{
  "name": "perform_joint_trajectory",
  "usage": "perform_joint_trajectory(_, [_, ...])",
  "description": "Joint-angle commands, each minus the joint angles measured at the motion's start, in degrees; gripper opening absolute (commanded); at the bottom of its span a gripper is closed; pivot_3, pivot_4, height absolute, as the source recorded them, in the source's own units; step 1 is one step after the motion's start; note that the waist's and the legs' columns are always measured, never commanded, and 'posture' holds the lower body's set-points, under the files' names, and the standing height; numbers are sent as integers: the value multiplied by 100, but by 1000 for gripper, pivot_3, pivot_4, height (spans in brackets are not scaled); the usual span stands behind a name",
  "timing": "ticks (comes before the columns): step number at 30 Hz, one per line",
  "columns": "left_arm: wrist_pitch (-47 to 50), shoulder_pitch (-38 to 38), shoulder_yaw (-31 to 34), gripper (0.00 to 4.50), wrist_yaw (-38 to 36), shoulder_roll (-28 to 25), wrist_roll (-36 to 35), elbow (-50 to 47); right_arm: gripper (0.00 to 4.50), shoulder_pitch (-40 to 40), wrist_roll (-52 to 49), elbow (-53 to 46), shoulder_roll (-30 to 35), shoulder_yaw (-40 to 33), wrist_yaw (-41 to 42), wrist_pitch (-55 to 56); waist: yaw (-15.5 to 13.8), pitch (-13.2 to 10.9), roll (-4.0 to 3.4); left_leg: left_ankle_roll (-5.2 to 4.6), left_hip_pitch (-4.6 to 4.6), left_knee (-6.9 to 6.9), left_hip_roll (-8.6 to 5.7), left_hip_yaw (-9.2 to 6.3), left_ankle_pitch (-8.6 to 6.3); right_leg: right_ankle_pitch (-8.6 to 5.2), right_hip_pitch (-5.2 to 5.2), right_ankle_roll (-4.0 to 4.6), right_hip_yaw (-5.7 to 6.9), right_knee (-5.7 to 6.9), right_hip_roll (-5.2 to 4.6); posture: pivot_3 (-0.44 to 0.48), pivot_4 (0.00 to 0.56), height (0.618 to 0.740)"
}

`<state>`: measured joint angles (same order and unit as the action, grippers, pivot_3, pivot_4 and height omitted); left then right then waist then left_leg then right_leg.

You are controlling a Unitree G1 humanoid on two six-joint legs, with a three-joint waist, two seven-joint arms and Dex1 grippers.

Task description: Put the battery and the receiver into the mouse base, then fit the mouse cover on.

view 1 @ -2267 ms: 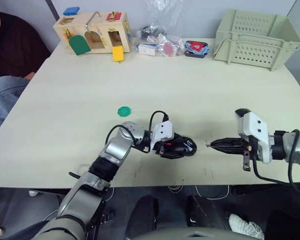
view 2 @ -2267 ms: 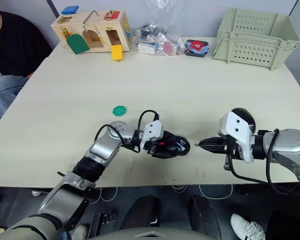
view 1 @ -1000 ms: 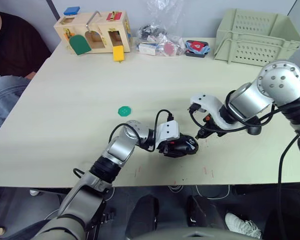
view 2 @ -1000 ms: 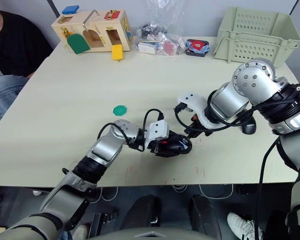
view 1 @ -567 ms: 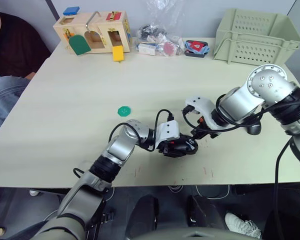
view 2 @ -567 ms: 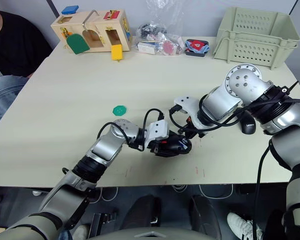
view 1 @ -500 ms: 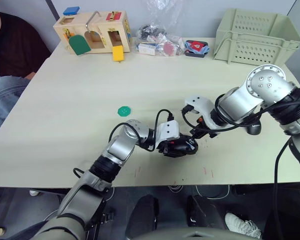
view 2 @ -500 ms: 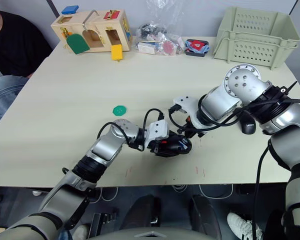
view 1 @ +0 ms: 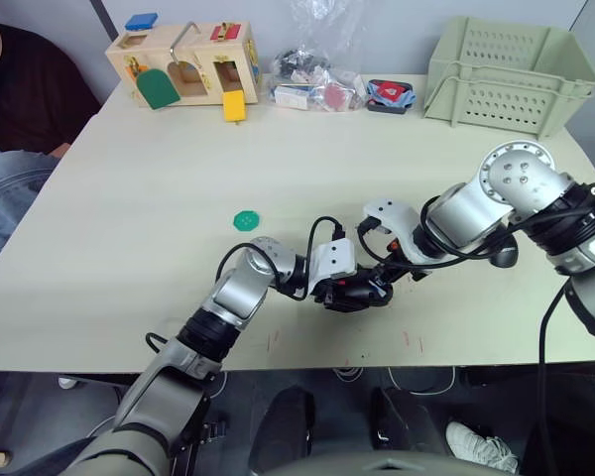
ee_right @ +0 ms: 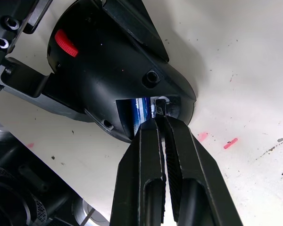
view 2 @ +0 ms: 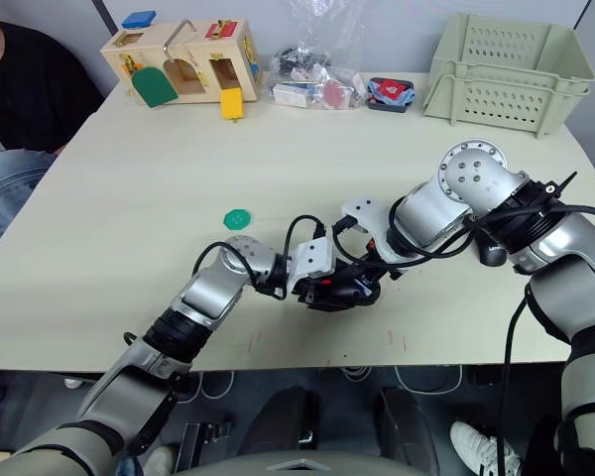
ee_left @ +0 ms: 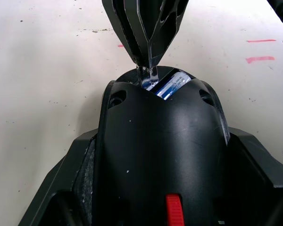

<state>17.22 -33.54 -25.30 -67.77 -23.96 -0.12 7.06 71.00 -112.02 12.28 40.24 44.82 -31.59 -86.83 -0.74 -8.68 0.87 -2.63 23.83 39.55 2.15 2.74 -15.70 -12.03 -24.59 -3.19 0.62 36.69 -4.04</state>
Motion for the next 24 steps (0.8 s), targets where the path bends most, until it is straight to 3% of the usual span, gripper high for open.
perform_joint_trajectory(1, [82, 32, -169, 3001, -13, 15, 72, 10, 0, 1, -98, -127, 5, -87, -30, 51, 0, 0, 0, 0, 0, 0, 0, 0, 0, 0, 0, 0, 0, 0, 0, 0, 150, 740])
perform_joint_trajectory(13, [129, 73, -179, 3001, -13, -5, 66, -54, 0, -31, -50, -328, 38, 1, -243, 41, 1, 0, 0, 0, 0, -1, 2, 0, 0, 0, 0, 0, 0, -1, 0, 0, 150, 740])
perform_joint_trajectory(24, [136, 115, -170, 3001, -22, -40, 57, -107, 0, -86, 301, -505, -31, 7, 114, -237, 2, 0, 0, 0, 0, -3, 2, -1, 0, -1, -1, 0, 0, -3, 0, 0, 150, 740])
